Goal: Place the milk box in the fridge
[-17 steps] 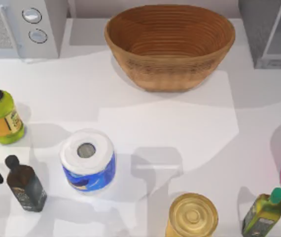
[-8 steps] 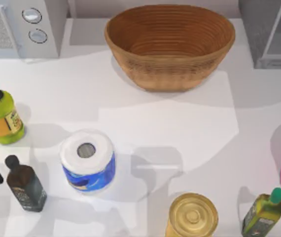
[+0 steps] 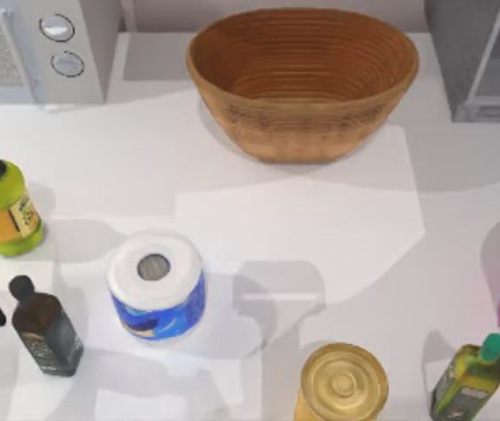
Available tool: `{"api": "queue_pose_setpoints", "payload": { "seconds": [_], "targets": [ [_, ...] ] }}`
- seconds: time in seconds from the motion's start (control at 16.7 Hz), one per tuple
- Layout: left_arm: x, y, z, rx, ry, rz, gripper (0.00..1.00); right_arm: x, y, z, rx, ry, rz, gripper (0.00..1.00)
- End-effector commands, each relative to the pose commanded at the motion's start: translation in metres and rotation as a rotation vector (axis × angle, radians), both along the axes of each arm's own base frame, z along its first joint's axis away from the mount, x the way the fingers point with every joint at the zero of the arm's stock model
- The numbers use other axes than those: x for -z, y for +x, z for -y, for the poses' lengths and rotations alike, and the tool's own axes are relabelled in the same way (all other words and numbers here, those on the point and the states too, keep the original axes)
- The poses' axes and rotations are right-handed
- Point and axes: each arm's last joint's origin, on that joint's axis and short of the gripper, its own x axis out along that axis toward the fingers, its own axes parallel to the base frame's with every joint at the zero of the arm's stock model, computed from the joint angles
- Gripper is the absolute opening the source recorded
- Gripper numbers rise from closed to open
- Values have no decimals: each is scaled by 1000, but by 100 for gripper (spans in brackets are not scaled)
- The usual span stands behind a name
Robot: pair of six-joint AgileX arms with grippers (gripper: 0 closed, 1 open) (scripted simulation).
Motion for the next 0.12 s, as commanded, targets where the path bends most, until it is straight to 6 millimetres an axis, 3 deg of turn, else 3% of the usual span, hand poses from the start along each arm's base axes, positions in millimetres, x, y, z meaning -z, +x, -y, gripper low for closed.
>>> {"api": "queue_pose_setpoints", "payload": {
  "seconds": [0.12],
  "targets": [
    [0,0,0,0,0,0,100,0,0,0,0,0,0,100]
  ]
}}
